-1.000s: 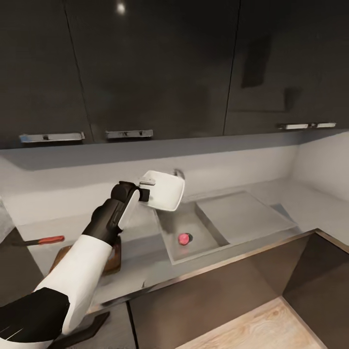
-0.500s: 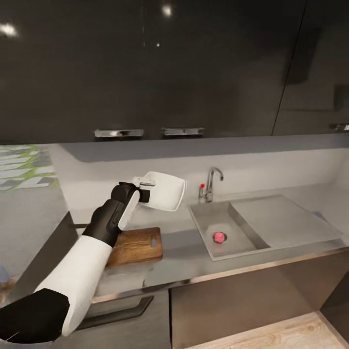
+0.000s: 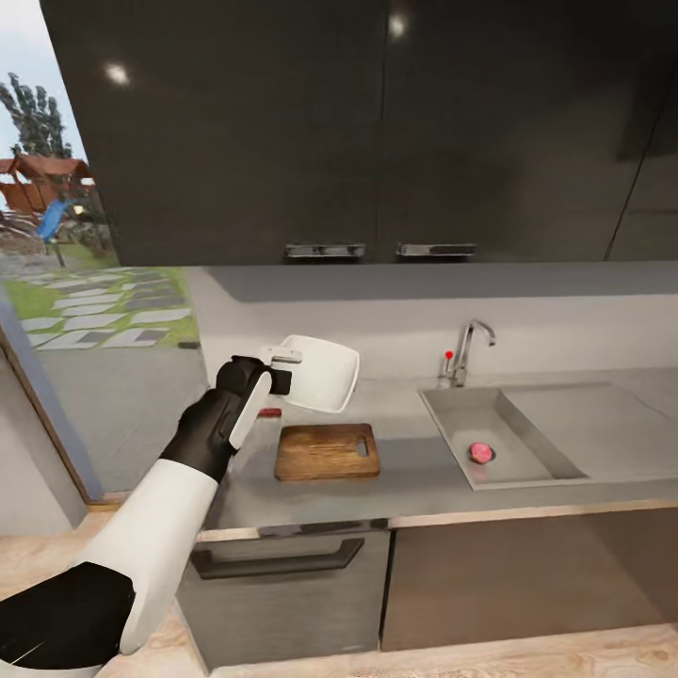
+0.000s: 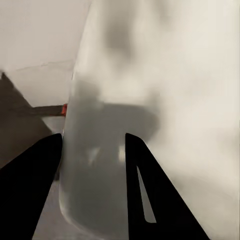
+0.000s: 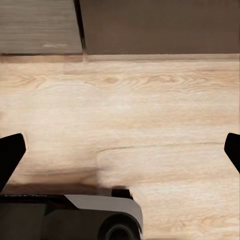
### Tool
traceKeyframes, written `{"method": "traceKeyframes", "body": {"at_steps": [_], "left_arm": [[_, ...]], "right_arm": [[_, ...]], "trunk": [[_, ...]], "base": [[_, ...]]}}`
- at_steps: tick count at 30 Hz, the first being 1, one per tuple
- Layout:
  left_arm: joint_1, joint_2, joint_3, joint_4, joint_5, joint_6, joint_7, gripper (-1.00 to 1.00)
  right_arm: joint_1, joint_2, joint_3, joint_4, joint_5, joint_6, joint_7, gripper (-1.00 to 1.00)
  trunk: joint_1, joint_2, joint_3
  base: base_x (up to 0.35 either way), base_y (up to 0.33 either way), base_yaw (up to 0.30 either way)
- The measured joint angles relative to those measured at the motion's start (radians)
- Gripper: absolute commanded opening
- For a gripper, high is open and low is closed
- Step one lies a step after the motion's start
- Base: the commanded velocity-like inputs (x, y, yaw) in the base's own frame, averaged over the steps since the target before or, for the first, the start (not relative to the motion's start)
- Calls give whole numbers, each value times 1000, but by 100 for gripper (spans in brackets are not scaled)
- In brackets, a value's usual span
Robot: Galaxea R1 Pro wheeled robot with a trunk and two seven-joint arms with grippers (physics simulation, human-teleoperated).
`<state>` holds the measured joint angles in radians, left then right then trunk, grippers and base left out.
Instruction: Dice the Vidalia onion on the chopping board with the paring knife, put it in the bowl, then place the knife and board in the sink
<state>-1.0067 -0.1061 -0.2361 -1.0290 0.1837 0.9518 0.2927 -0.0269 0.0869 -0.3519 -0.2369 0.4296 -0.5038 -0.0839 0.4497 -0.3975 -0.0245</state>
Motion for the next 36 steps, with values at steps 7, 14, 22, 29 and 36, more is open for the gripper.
{"method": "traceKeyframes", "body": {"at_steps": [7, 14, 22, 29, 36], "left_arm": [[0, 0, 0, 3, 0, 0, 0, -100], [0, 0, 0, 12, 0, 0, 0, -100], [0, 0, 0, 20, 0, -1, 0, -100], [0, 1, 0, 28, 0, -2, 1, -100], [0, 2, 0, 57, 0, -2, 1, -100]], "right_arm": [[0, 0, 0, 0, 0, 0, 0, 100], [0, 0, -1, -1, 0, 0, 1, 100], [0, -1, 0, -3, 1, -1, 1, 100], [0, -1, -1, -3, 0, -1, 0, 100], [0, -1, -1, -3, 1, 0, -1, 100]], "trunk": [[0, 0, -3], [0, 0, -6], [0, 0, -7], [0, 0, -7], [0, 0, -7]], "base": [[-138, 229, 219], [-33, 77, 150], [-1, 3, 12], [0, 0, 14], [0, 0, 167]]}}
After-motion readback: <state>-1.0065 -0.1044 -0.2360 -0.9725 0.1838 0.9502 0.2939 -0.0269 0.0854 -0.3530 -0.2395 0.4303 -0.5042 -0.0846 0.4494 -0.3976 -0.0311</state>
